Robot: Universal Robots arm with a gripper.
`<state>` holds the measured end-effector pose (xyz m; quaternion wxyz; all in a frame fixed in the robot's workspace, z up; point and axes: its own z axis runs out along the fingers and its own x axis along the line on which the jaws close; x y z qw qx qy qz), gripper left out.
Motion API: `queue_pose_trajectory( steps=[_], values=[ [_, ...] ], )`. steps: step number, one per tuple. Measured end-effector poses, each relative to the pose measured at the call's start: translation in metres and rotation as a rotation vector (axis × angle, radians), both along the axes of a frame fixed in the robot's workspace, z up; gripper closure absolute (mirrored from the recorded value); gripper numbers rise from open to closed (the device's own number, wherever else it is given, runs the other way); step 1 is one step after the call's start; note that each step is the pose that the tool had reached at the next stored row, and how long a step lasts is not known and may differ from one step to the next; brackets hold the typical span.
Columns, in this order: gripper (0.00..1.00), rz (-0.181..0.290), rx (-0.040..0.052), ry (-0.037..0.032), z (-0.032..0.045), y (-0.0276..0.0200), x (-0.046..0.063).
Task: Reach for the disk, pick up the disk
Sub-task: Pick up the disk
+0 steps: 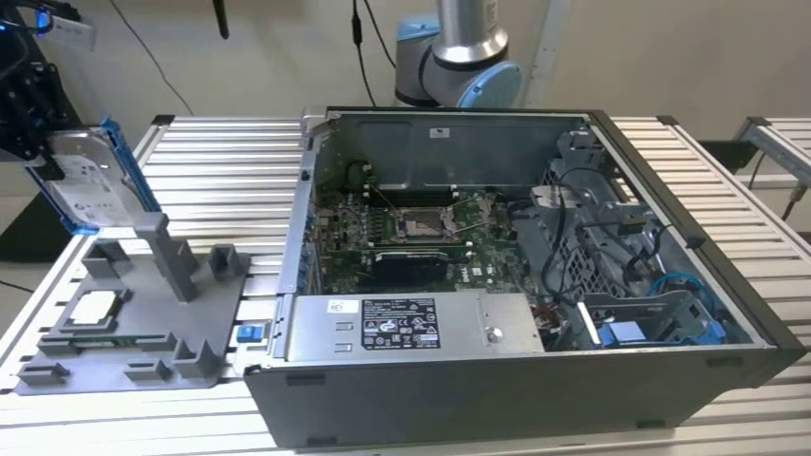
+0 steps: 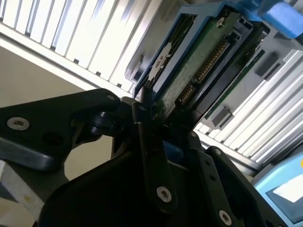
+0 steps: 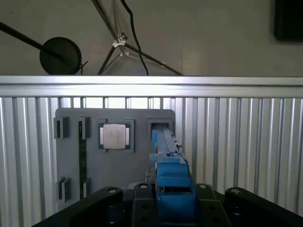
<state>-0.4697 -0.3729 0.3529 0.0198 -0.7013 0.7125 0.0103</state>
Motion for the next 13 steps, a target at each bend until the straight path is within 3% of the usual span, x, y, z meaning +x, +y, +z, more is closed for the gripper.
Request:
queue_pose_trajectory(
  steps=[13],
  values=[
    [1.0,0.0,0.0,0.0001,0.0391,0.0,0.0]
  ],
)
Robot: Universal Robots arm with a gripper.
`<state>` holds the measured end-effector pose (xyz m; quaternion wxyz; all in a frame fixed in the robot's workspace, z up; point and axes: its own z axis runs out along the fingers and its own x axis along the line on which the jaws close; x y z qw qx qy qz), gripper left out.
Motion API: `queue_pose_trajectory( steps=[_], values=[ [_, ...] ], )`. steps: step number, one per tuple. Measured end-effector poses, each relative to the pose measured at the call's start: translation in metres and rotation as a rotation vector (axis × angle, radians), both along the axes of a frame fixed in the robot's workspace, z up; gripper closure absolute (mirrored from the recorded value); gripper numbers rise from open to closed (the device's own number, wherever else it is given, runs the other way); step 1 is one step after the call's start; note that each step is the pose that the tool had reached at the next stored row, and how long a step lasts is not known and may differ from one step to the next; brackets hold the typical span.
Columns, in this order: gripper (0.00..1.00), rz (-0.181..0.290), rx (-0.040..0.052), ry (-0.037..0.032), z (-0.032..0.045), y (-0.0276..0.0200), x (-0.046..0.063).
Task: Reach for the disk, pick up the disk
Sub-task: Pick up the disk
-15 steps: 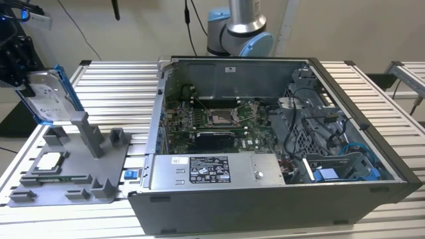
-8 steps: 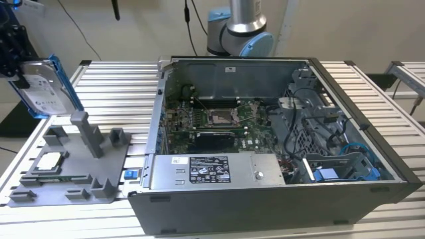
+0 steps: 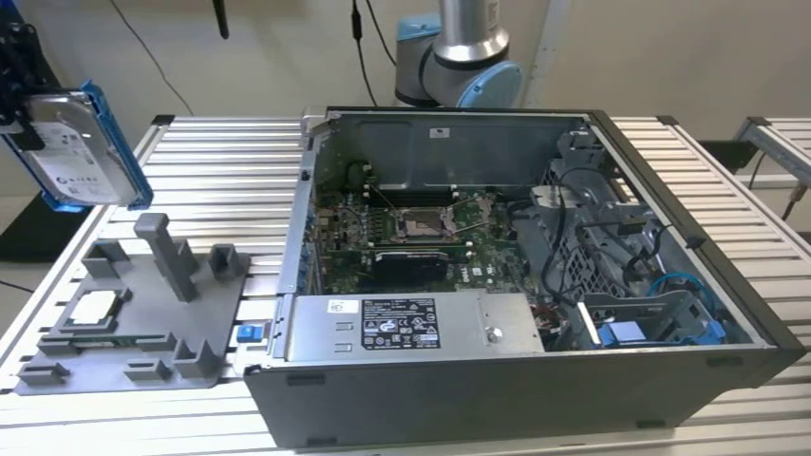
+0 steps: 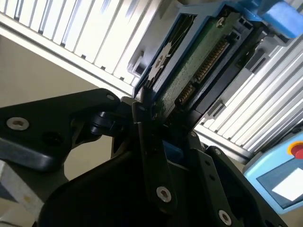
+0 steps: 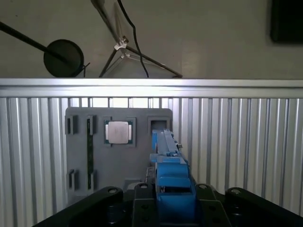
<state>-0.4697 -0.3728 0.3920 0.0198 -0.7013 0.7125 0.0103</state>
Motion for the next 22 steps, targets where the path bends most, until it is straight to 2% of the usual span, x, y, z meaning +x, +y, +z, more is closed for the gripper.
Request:
queue_pose_trajectory(
  steps=[12,22],
  values=[
    [1.0,0.0,0.0001,-0.0001,0.036,0.0,0.0],
    [1.0,0.0,0.0,-0.0009,0.0569,0.0,0.0]
  ],
)
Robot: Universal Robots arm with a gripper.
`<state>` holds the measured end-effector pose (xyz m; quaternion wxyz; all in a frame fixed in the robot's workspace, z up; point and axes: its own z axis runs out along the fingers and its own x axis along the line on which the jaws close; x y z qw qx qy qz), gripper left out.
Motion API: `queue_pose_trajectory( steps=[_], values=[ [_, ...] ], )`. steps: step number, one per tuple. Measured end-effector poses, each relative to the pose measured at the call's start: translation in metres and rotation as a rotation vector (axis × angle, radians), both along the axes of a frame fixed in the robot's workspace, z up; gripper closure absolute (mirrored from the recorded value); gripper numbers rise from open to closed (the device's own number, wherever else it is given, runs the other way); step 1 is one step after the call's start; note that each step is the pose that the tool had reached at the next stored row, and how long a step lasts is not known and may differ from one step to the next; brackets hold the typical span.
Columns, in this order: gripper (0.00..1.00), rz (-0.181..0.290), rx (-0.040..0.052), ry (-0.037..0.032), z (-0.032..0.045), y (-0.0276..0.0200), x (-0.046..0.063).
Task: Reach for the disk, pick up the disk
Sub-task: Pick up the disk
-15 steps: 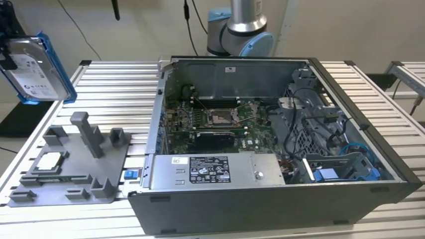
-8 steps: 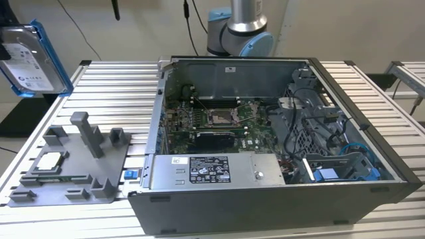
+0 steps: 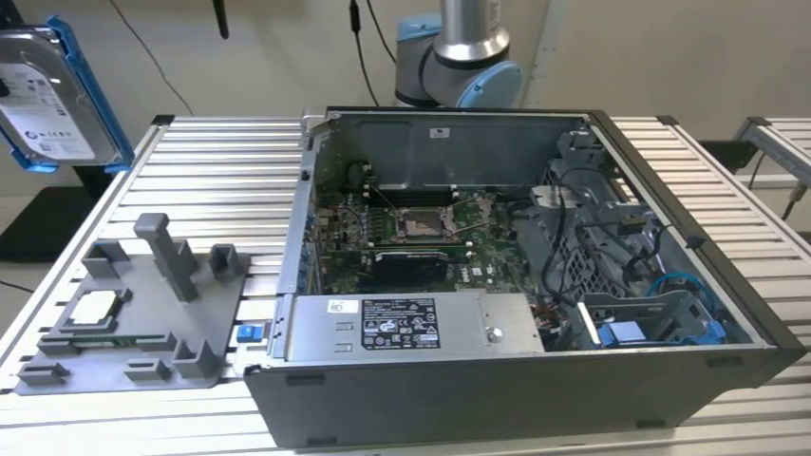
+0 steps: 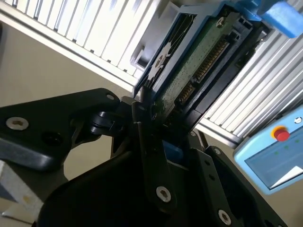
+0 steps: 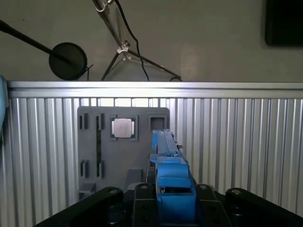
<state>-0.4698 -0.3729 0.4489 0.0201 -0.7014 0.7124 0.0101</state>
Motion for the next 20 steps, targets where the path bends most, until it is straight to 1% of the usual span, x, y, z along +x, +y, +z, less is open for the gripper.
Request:
queue_pose_trajectory(
  steps=[7,15,20],
  values=[
    [1.0,0.0,0.0001,-0.002,0.014,0.0002,0.0],
    [1.0,0.0,-0.0001,-0.002,0.0365,0.0003,0.0],
    [1.0,0.0,0.0,-0.0025,0.0472,0.0003,0.0]
  ],
)
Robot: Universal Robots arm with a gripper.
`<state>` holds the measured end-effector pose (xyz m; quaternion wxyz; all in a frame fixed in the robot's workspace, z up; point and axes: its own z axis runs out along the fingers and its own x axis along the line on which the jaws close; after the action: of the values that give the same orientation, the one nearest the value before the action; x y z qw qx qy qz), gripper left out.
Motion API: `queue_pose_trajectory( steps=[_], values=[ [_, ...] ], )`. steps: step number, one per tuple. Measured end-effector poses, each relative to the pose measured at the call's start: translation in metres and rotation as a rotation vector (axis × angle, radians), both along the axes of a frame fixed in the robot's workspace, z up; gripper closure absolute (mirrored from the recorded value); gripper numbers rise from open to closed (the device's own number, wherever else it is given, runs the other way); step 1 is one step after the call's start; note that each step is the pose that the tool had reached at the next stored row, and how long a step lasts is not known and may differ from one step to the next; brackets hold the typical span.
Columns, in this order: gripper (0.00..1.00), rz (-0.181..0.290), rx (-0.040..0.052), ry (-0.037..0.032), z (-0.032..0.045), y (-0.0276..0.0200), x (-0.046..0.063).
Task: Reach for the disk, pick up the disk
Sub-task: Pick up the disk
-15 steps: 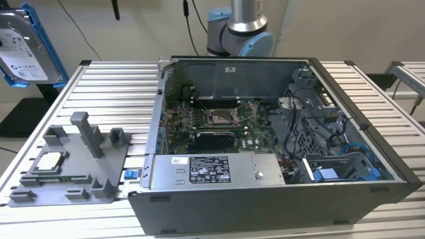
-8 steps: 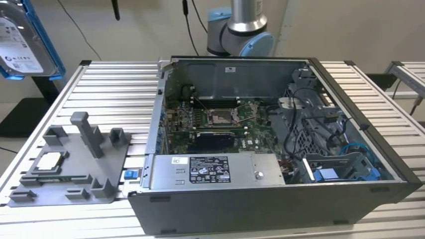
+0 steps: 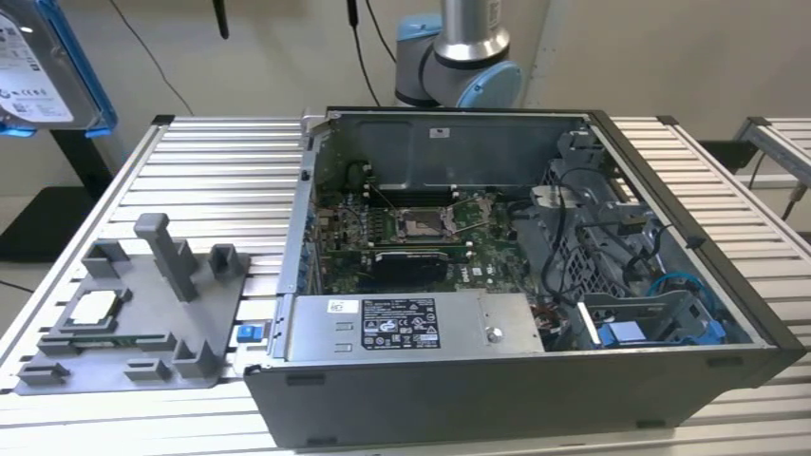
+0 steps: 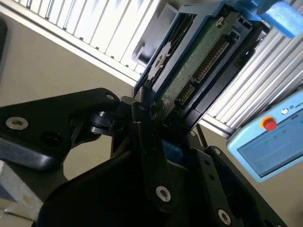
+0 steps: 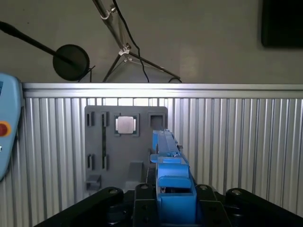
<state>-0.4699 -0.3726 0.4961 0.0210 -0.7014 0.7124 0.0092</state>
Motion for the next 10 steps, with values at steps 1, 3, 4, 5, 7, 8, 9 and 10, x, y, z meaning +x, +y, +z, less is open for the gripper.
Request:
queue_pose_trajectory(
  steps=[1,3,4,5,7,8,9,10],
  values=[
    [1.0,0.0,0.0,-0.0001,0.002,0.0,0.0],
    [1.0,0.0,-0.0001,-0.0002,0.0063,0.0,0.0],
    [1.0,0.0,0.0,-0.0003,0.0085,0.0,0.0],
    [1.0,0.0,0.0,-0.0004,0.0106,0.0,0.0],
    [1.0,0.0,0.0,-0.0005,0.015,0.0,0.0],
    [1.0,0.0,-0.0001,-0.0004,0.0166,0.0,0.0],
    [1.0,0.0,-0.0001,-0.0004,0.0175,0.0,0.0],
    [1.0,0.0,-0.0001,-0.0004,0.0178,0.0,0.0]
  ],
)
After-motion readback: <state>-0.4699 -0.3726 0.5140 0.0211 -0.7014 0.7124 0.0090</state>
